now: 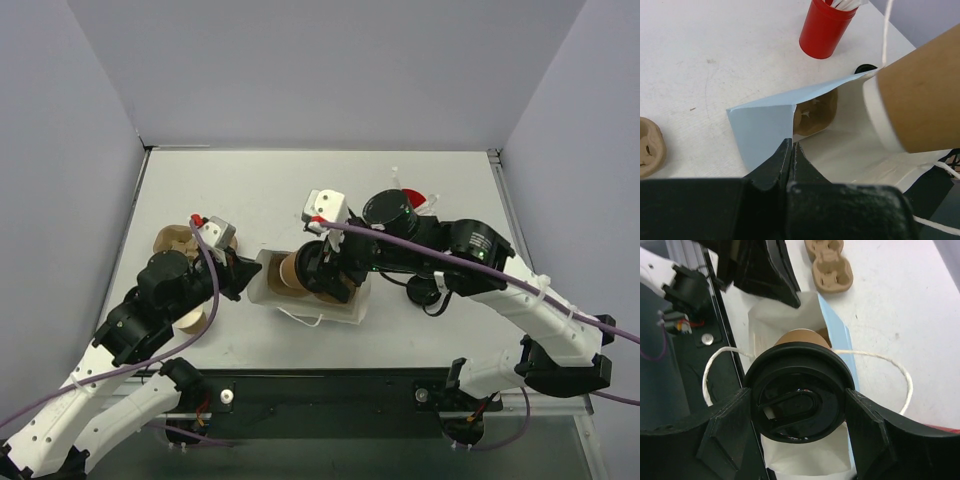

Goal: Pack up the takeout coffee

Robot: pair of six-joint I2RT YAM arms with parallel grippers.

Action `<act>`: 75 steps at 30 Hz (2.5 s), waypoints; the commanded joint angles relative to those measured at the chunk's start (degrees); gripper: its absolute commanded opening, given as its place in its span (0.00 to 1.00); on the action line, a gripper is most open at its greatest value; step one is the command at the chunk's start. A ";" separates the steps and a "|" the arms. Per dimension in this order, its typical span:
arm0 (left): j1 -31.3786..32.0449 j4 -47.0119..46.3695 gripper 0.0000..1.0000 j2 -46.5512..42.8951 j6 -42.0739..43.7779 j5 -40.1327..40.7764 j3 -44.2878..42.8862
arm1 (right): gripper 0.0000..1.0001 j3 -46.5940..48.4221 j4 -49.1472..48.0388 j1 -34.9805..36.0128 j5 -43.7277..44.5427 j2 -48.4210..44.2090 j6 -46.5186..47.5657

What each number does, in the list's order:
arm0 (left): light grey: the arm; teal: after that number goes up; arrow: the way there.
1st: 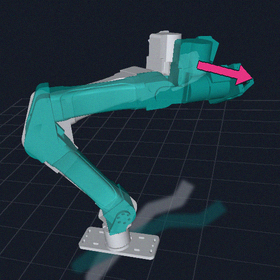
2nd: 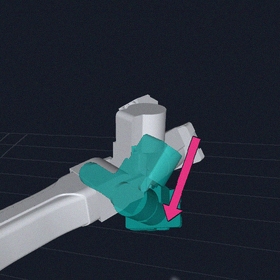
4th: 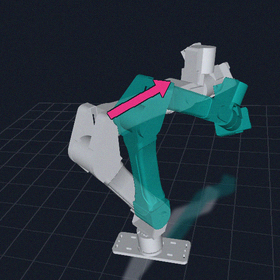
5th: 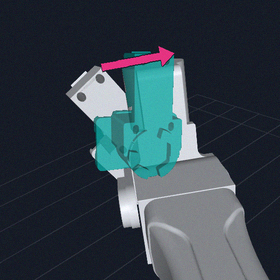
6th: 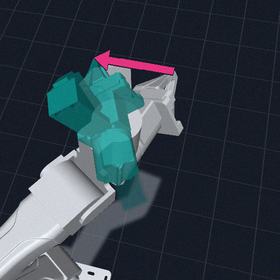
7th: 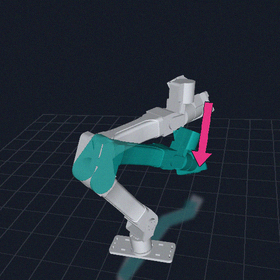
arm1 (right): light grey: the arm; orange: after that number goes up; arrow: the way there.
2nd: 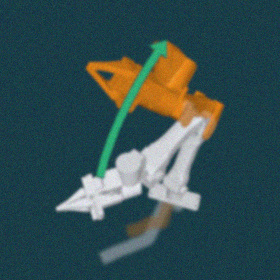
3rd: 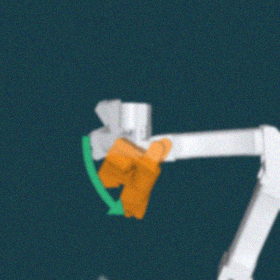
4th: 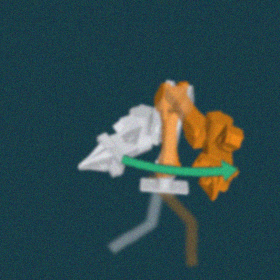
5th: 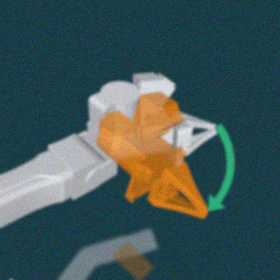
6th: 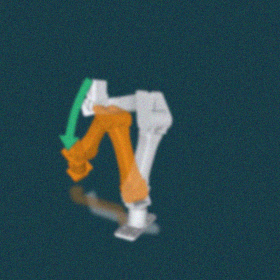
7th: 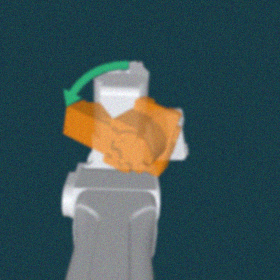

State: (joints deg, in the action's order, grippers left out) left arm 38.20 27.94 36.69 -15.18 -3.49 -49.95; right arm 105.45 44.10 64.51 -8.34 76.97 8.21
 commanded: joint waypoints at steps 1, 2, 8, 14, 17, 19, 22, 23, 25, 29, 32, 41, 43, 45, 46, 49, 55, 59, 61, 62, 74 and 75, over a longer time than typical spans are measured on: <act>-0.05 -6.58 0.00 -2.23 1.12 -2.49 1.09 | 0.57 -4.63 0.11 1.84 4.20 -1.30 4.97; -0.05 -6.41 0.00 -2.15 1.03 -2.66 1.17 | 0.57 -5.16 0.20 2.54 5.25 -1.03 6.89; -0.05 -8.60 0.00 -3.98 0.06 -5.12 3.10 | 0.56 -10.43 -0.59 8.88 18.34 1.86 15.07; -0.05 -12.56 0.00 -6.01 0.59 -8.64 6.88 | 0.56 -16.75 -7.44 8.97 23.09 2.92 20.70; -0.05 -13.09 0.00 -6.54 0.33 -8.91 7.94 | 0.56 -19.92 -10.34 8.97 23.28 3.27 23.60; -0.14 -13.18 0.00 -7.15 0.50 -8.56 8.20 | 0.56 -21.33 -11.92 8.97 23.37 3.27 24.92; -0.05 -13.62 0.00 -7.77 1.03 -8.12 9.08 | 0.56 -23.00 -12.98 8.79 22.14 3.19 25.63; -0.05 -13.79 0.00 -7.94 1.20 -8.03 9.61 | 0.56 -23.79 -12.98 8.70 21.62 3.01 25.72; -0.05 -14.41 0.00 -8.03 1.99 -7.33 9.70 | 0.56 -25.28 -13.77 8.44 19.68 2.75 26.07; -0.05 -15.72 0.00 -7.86 3.75 -4.78 9.79 | 0.56 -29.59 -15.70 7.65 19.50 1.35 26.60; -0.05 -16.16 0.00 -8.03 4.19 -5.39 10.66 | 0.56 -32.05 -18.16 5.89 19.33 0.47 27.47; -0.14 -17.48 0.00 -14.19 3.75 -7.58 16.55 | 0.56 -40.32 -22.65 1.67 17.75 -3.31 28.88; -0.05 -17.83 0.00 -14.62 3.84 -8.99 17.34 | 0.56 -41.11 -22.56 1.32 16.43 -3.75 28.79; -0.05 -18.19 0.00 -14.98 3.58 -11.01 17.87 | 0.56 -41.55 -23.26 1.32 14.58 -3.58 28.88; -0.05 -18.36 0.00 -15.33 3.58 -11.54 18.22 | 0.56 -41.55 -23.44 1.41 14.40 -3.06 28.88; -0.05 -18.36 0.00 -16.38 3.32 -12.86 19.10 | 0.56 -41.90 -25.11 1.14 14.32 -1.48 28.80; -0.05 -16.79 0.00 -17.79 3.40 -12.86 19.46 | 0.56 -42.08 -26.96 0.35 14.14 1.42 28.80; -0.05 -16.43 0.00 -17.88 2.96 -12.77 19.37 | 0.56 -42.78 -27.57 -0.44 14.40 1.95 29.14; -0.05 -16.34 0.00 -17.97 2.79 -12.51 19.37 | 0.56 -42.87 -27.57 -0.88 14.66 2.57 29.41; -0.05 -16.34 0.00 -18.14 2.79 -12.34 19.46 | 0.56 -42.78 -27.57 -1.05 14.84 2.92 29.84; -0.05 -16.17 0.00 -17.70 2.87 -12.34 19.37 | 0.56 -42.70 -29.07 -2.37 14.14 4.07 29.76; -0.05 -15.99 0.00 -17.62 3.05 -12.42 19.46 | 0.56 -42.61 -29.07 -2.46 13.88 3.98 29.94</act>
State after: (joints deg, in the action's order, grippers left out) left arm 38.15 13.26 19.25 -12.62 -14.55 -30.11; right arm 62.83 15.62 63.00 5.28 80.71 37.87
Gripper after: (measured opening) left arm 0.022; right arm 0.687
